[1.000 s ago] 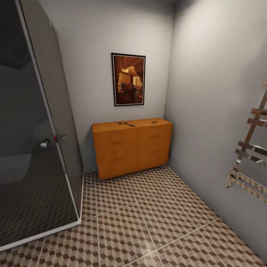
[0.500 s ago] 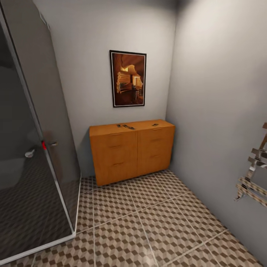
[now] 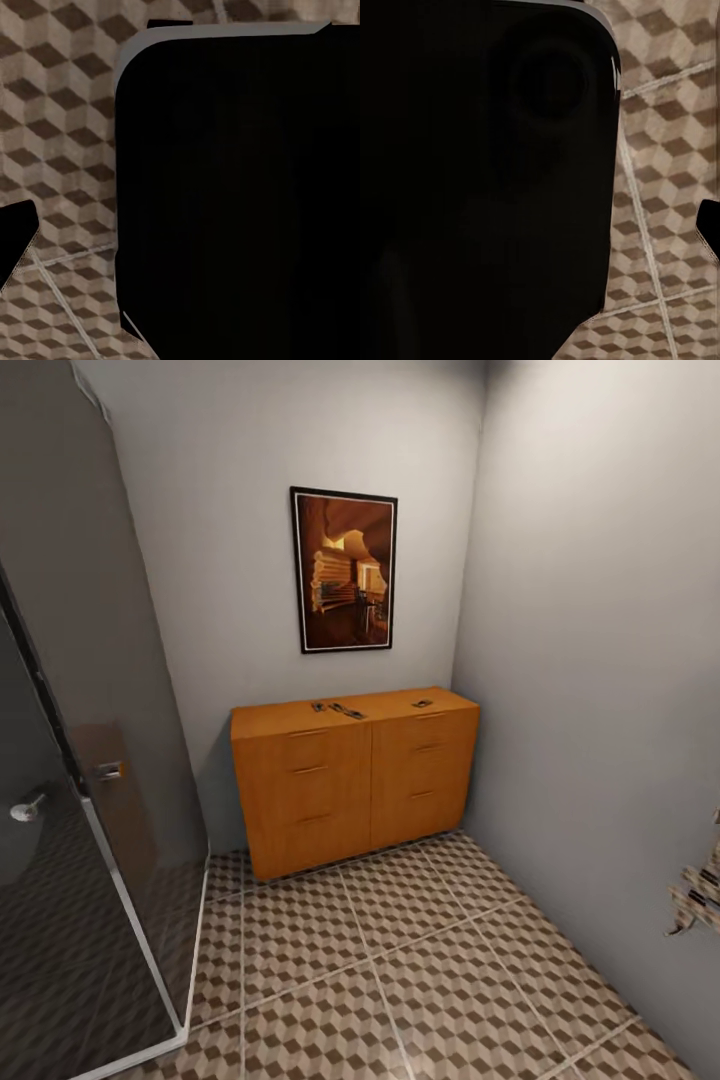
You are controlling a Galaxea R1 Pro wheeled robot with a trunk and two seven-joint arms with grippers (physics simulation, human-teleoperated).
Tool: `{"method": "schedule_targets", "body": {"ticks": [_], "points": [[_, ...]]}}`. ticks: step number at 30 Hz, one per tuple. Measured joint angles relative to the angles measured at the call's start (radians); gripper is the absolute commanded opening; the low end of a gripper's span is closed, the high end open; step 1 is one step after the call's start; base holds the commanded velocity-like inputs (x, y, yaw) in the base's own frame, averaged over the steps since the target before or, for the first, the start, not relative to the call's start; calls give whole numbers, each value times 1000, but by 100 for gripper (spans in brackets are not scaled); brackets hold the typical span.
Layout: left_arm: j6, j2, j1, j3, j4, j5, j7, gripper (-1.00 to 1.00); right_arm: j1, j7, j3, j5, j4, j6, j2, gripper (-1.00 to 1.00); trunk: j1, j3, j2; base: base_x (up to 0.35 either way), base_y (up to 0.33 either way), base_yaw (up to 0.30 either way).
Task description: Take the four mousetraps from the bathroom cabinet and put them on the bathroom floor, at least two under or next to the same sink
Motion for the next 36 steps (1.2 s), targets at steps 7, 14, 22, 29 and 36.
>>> {"method": "schedule_targets", "body": {"ticks": [7, 14, 22, 29, 36], "points": [[0, 0, 0, 0, 0, 0, 1, 100, 0, -1, -1, -2, 0, 0, 0, 100, 0, 0, 0, 322, 0, 0], [0, 0, 0, 0, 0, 0, 1, 100, 0, 0, -1, -4, 0, 0, 0, 100, 0, 0, 0, 321, 0, 0], [0, 0, 0, 1, 0, 0, 1, 100, 0, 0, 1, -1, 0, 2, 0, 100, 0, 0, 0, 321, 0, 0], [0, 0, 0, 1, 0, 1, 1, 100, 0, 0, 1, -1, 0, 3, 0, 100, 0, 0, 0, 321, 0, 0], [1, 0, 0, 1, 0, 1, 1, 100, 0, 0, 2, 0, 0, 3, 0, 100, 0, 0, 0, 321, 0, 0]]}}
